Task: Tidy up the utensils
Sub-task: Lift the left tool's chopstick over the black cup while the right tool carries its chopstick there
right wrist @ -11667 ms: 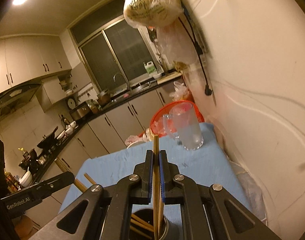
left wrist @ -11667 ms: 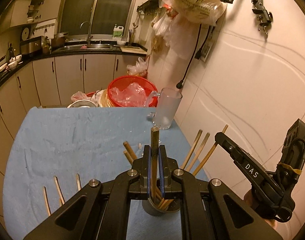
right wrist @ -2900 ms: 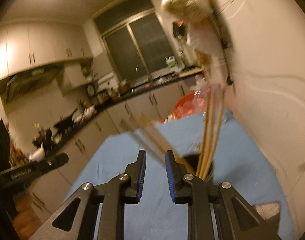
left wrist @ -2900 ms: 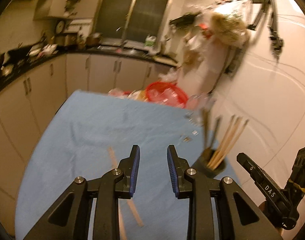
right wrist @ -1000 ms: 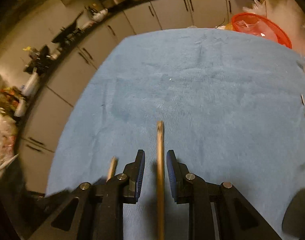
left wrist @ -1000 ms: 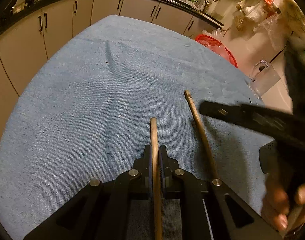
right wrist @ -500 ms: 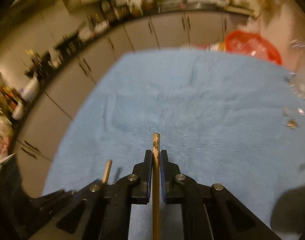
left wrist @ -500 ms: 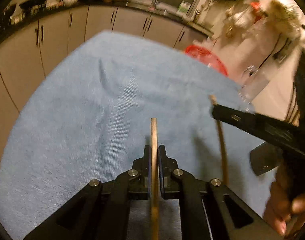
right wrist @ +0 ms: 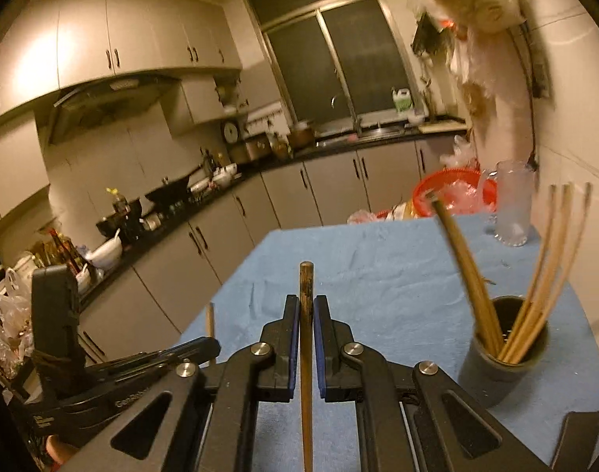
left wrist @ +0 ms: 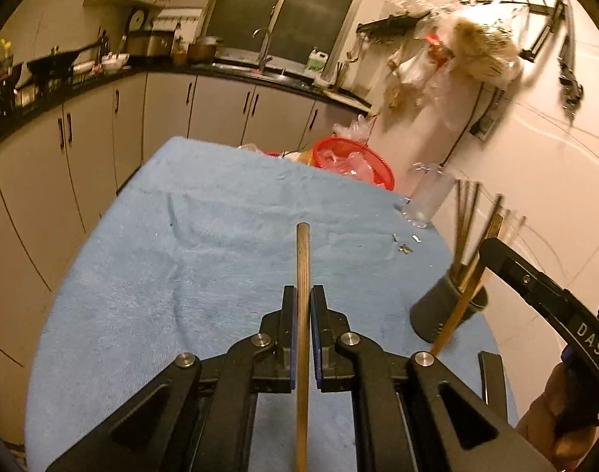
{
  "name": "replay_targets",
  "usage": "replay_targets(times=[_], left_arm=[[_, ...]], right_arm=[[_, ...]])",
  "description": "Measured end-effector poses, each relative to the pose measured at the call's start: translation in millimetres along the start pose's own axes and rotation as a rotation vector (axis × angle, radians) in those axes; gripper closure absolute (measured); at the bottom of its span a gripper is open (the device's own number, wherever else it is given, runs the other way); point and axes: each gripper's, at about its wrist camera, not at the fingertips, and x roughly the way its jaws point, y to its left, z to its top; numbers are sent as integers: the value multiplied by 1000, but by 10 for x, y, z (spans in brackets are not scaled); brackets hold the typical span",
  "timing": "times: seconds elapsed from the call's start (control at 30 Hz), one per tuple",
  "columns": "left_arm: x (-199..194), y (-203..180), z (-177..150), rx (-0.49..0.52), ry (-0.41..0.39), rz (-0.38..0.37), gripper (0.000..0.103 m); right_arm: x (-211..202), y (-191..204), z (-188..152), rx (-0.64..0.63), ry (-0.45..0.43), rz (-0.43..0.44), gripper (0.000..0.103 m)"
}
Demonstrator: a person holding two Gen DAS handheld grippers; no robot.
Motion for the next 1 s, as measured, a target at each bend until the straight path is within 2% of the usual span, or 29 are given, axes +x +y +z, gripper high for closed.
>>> replay_targets(times=[0.4,1.0], left_arm=[[-340,-287,-11,40,-42,18,96],[-411,-519,-84,91,-49,33,96]], right_arm=[[-775,-131,27,4,-139,-7,96],[-961,-363,-15,55,-148,-15,96]])
